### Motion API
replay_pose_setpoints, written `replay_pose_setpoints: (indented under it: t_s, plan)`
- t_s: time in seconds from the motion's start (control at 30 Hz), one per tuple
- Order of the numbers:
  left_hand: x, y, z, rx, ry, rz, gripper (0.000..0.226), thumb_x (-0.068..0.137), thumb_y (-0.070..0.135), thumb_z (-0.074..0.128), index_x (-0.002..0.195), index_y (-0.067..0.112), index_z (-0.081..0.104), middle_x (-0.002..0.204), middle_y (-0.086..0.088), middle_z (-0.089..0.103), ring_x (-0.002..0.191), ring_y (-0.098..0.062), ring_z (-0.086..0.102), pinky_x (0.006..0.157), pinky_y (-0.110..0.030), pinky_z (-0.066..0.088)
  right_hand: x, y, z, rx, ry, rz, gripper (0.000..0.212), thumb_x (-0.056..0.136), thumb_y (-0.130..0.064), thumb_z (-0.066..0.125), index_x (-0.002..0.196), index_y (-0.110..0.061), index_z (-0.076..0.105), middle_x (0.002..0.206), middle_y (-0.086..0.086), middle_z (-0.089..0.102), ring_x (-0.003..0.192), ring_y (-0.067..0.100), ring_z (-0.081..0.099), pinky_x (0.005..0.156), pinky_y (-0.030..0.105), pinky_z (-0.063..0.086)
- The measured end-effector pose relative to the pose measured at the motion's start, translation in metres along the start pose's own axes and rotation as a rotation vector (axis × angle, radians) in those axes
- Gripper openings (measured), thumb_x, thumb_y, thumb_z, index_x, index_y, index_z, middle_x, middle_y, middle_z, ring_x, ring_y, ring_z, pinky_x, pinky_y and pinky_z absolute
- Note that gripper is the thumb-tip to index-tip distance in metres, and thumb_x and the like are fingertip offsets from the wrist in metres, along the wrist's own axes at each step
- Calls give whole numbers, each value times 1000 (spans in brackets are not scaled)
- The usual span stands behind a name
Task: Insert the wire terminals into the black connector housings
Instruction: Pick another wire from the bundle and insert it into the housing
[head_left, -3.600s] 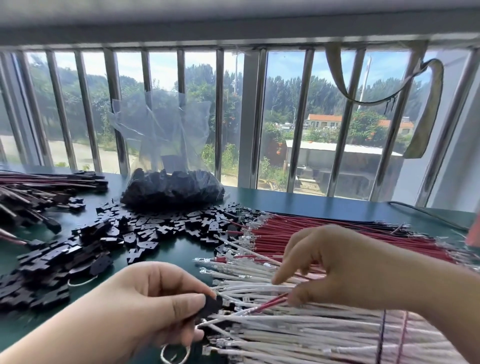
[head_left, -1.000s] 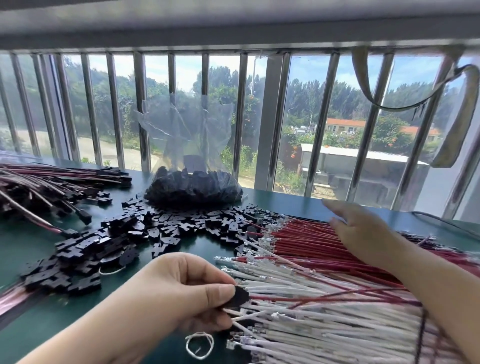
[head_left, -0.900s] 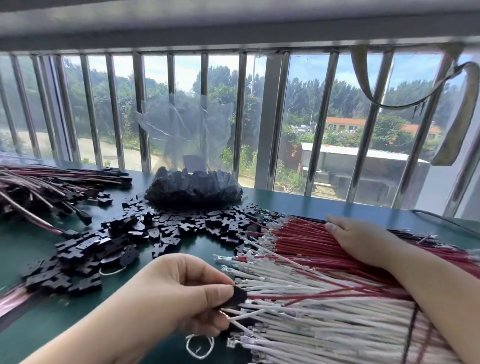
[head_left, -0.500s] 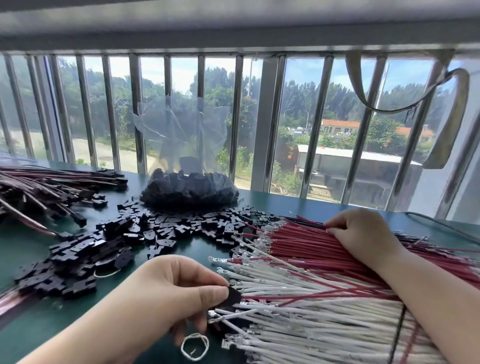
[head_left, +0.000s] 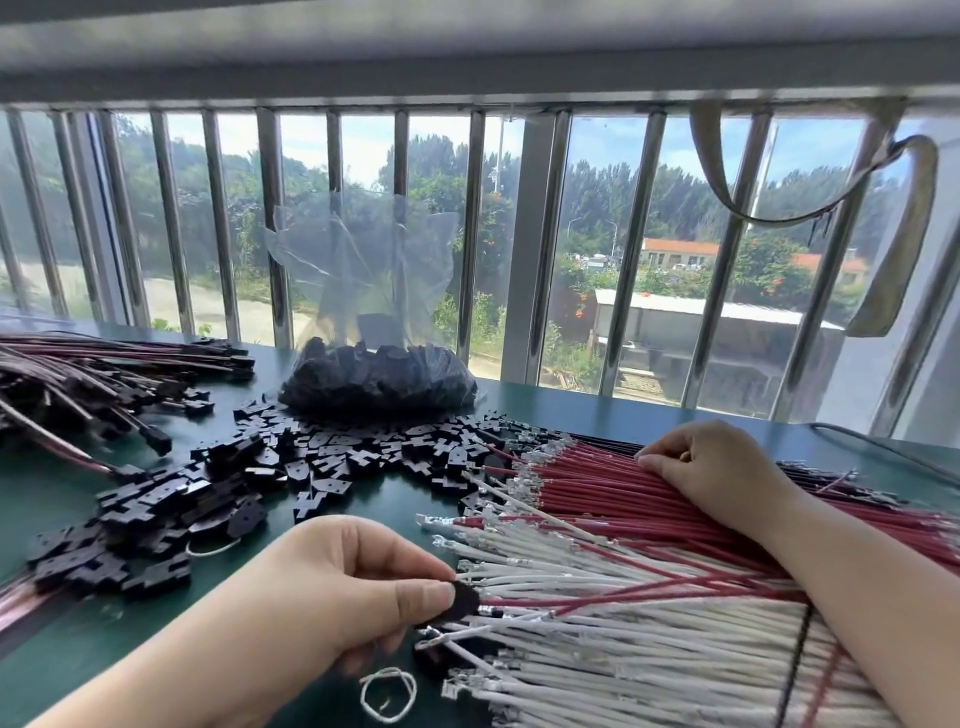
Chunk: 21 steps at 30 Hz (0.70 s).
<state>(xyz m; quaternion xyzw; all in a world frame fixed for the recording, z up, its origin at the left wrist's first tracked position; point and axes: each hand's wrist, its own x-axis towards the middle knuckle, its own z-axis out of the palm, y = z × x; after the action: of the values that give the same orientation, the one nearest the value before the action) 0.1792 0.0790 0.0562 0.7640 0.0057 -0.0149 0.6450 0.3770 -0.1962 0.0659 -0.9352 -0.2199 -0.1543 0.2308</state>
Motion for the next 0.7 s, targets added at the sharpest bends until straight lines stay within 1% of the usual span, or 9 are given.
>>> replay_pose_setpoints:
  t_s: [0.1, 0.2, 0.37, 0.43, 0.5, 0.57, 0.6, 0.67, 0.7]
  plan:
    - [0, 0, 0, 2, -6, -5, 45, 37, 33, 84, 77, 13, 77, 53, -14, 60, 41, -17, 43, 37, -19, 34, 1, 0, 1, 2, -27, -5, 13, 87, -24, 65, 94, -20, 75, 94, -9, 72, 80, 0, 59, 80, 22, 43]
    - [0, -1, 0, -4, 5, -12, 47, 35, 33, 84, 76, 13, 76, 55, -16, 60, 41, -17, 44, 37, -19, 34, 1, -2, 0, 20, -63, -10, 15, 89, -20, 62, 97, -18, 75, 95, -11, 71, 75, -9, 54, 79, 19, 40]
    - [0, -1, 0, 9, 1, -16, 48, 35, 34, 85, 77, 12, 77, 60, -18, 63, 42, -18, 45, 37, -19, 34, 4, 1, 1, 24, -68, 26, 13, 88, -22, 63, 84, -25, 75, 73, -24, 61, 75, -7, 56, 65, 11, 37]
    - [-1, 0, -1, -4, -22, -25, 46, 39, 32, 88, 79, 12, 76, 60, -17, 63, 41, -17, 46, 37, -19, 36, 12, -1, -6, -21, -167, 89, 15, 86, -28, 64, 72, -31, 68, 72, -22, 60, 74, -5, 54, 62, 13, 36]
    - [0, 2, -1, -7, -24, -22, 46, 39, 32, 87, 80, 14, 76, 57, -14, 64, 40, -16, 47, 38, -19, 37, 27, -2, -12, -50, -278, 154, 17, 85, -29, 64, 68, -30, 63, 77, -16, 61, 77, 2, 55, 66, 21, 38]
    - [0, 4, -1, -3, -6, -13, 43, 38, 33, 84, 78, 16, 76, 54, -10, 65, 39, -14, 48, 37, -19, 37, 43, -2, -9, -103, -301, 174, 13, 88, -22, 59, 78, -25, 65, 89, -9, 64, 89, 13, 57, 71, 23, 40]
    - [0, 5, 0, 0, -1, -14, 43, 38, 33, 83, 77, 18, 76, 53, -8, 65, 39, -13, 48, 38, -19, 38, 49, 0, -4, -152, -286, 182, 14, 91, -17, 53, 92, -22, 67, 103, -3, 66, 99, 17, 56, 79, 24, 42]
    - [-1, 6, 1, 27, -2, -9, 40, 40, 36, 87, 76, 22, 76, 51, -5, 64, 39, -12, 48, 39, -19, 38, 56, 6, 9, -252, -285, 189, 30, 96, -16, 45, 122, -14, 59, 130, 5, 57, 120, 21, 50, 96, 26, 37]
    - [-2, 7, 1, 43, 0, -1, 40, 42, 39, 92, 76, 25, 76, 50, -3, 64, 39, -10, 49, 40, -18, 38, 57, 9, 14, -281, -297, 184, 32, 97, -19, 46, 127, -14, 56, 134, 4, 54, 124, 20, 47, 97, 25, 35]
